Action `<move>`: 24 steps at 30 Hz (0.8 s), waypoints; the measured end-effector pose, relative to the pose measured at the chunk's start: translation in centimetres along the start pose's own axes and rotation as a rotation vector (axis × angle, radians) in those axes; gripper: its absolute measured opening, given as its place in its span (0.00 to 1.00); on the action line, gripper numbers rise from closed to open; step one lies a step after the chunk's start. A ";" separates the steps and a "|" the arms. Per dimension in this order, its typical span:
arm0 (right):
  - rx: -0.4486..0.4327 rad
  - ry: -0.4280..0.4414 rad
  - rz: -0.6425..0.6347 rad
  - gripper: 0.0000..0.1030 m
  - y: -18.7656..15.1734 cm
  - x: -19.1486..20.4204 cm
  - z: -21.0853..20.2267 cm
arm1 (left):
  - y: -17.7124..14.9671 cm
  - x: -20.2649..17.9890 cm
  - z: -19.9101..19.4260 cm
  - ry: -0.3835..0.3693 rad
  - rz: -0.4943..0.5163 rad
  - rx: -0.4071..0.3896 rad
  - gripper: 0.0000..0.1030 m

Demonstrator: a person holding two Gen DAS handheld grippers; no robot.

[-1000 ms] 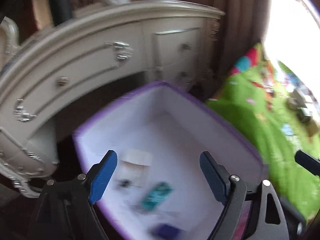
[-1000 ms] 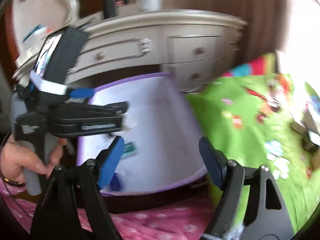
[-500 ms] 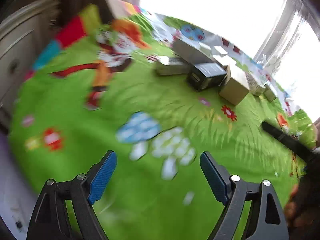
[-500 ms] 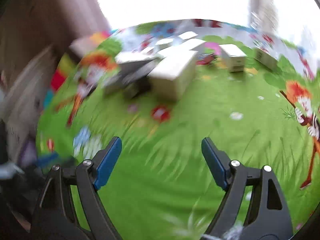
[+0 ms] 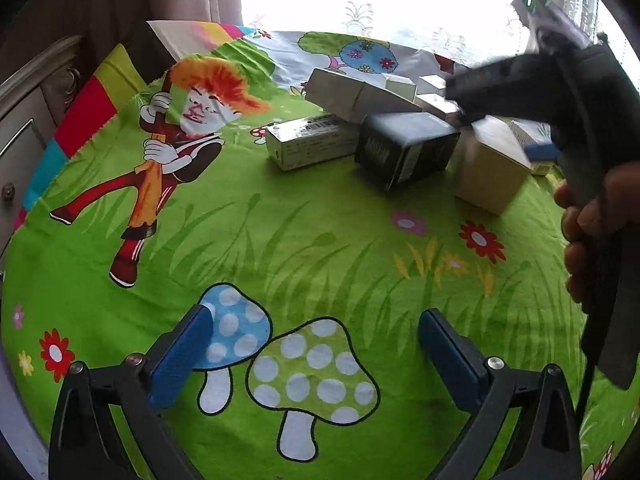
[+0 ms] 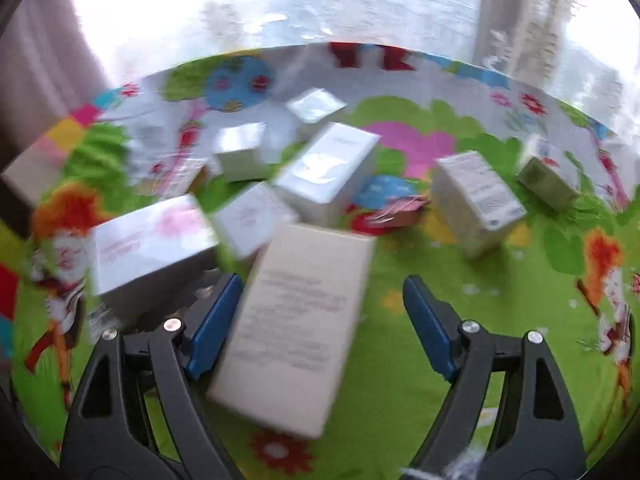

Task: Organize rigid objects
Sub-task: 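Grasp the beige printed box with the right tool while the left grasps the black DORMI box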

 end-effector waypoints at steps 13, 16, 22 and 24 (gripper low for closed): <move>0.055 0.107 -0.355 0.54 -8.5 -9.7 -5.4 | 0.3 -0.4 0.1 0.015 -0.005 0.003 1.00; 0.000 0.103 -0.338 0.54 -10.4 -12.6 -7.1 | 2.3 -1.3 1.4 -0.025 0.064 0.010 1.00; -0.068 0.144 -0.281 0.55 -11.3 -13.2 -7.5 | 9.2 -4.0 5.3 0.002 0.279 -0.025 1.00; -0.065 0.150 -0.274 0.55 -11.2 -13.2 -7.5 | 11.0 -4.7 6.7 -0.040 0.321 -0.028 1.00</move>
Point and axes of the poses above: each gripper's, at about its wrist camera, not at the fingertips, and z roughly the way its jaws point, x to its left, y to its top, the point moved 3 cm from there along z, roughly the way its jaws point, and after that the axes turned 12 degrees about z, right-handed, at the moved point
